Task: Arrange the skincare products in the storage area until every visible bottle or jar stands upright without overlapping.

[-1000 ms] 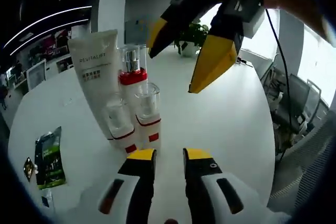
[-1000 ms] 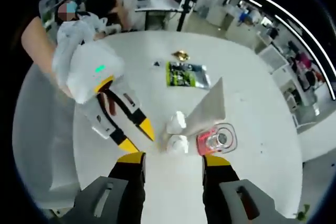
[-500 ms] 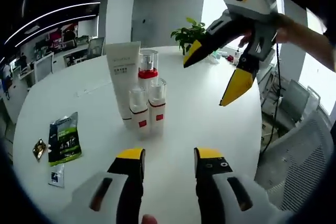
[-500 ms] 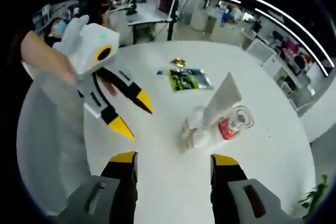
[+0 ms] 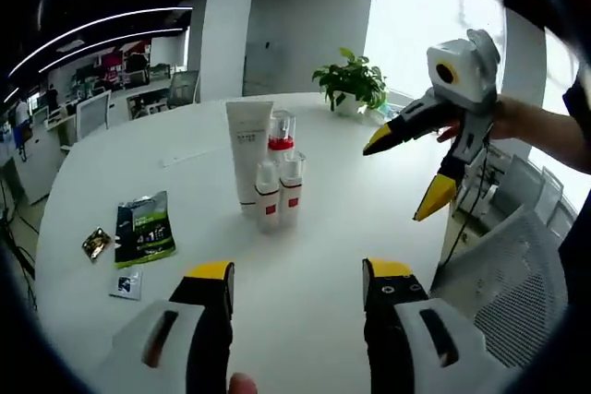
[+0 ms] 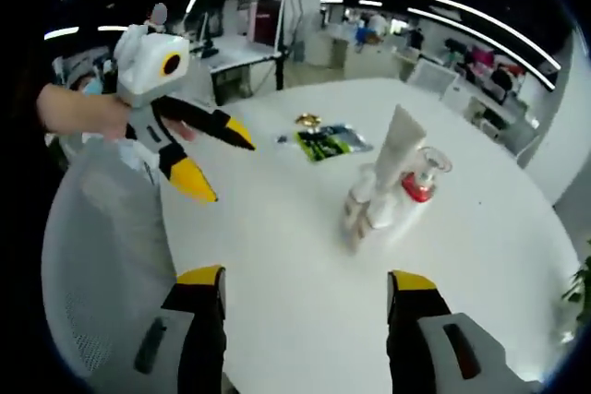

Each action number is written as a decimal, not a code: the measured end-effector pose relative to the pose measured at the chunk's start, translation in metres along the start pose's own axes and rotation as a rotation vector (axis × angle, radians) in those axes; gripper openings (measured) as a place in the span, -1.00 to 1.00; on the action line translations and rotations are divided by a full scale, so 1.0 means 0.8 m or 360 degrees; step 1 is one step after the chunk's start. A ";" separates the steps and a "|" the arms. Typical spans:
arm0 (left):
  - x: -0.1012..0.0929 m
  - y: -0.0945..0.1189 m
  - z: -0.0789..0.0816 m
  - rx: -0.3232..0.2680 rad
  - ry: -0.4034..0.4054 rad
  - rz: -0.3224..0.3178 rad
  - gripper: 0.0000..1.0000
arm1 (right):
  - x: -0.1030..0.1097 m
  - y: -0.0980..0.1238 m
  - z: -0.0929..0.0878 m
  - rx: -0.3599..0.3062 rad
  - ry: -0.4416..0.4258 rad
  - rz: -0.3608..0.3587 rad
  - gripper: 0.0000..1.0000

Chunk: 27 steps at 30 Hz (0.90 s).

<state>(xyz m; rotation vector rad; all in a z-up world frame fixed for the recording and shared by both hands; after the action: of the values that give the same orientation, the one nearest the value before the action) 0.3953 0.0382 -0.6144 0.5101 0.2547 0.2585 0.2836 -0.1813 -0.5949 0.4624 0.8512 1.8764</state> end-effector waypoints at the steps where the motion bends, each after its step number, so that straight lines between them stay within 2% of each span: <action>1: 0.002 0.005 -0.002 -0.0006 0.0015 0.0009 -0.01 | 0.004 0.001 -0.005 0.0002 -0.0020 0.0008 0.43; 4: 0.010 0.024 -0.008 -0.0042 0.0085 0.0045 0.04 | 0.017 0.003 -0.016 0.0032 -0.0039 0.0041 0.53; 9: 0.022 0.055 -0.018 -0.0091 0.0219 0.0126 0.20 | 0.025 0.008 -0.034 -0.0004 -0.0145 -0.0002 0.67; 12: 0.028 0.072 -0.024 -0.0100 0.0245 0.0168 0.29 | 0.030 0.009 -0.042 -0.0032 -0.0190 -0.0011 0.71; 16: 0.031 0.091 -0.031 -0.0124 0.0292 0.0201 0.42 | 0.035 0.011 -0.050 -0.0132 -0.0272 -0.0037 0.78; 18: 0.030 0.100 -0.036 -0.0181 0.0318 0.0198 0.52 | 0.039 0.015 -0.051 -0.0250 -0.0372 -0.0035 0.84; 20: 0.033 0.105 -0.043 -0.0183 0.0325 0.0201 0.58 | 0.042 0.019 -0.055 -0.0279 -0.0451 -0.0038 0.88; 27: 0.026 0.119 -0.076 -0.0135 0.0337 0.0213 0.78 | 0.049 0.023 -0.076 -0.0221 -0.0470 -0.0144 0.98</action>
<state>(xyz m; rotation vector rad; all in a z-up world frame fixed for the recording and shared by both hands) 0.3794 0.1514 -0.6207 0.4166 0.4141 0.4530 0.2158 -0.1730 -0.6249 0.5868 0.5334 1.7177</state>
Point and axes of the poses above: the point that each gripper's makers call its tool centre point, and the gripper's own axes: y roughly backward along the fingers, x roughly to its left, z roughly out of its top, the point moved 9 cm from there along y, roughly backward along the fingers, and after that the axes turned 2 degrees about y, right-handed, at the moved point
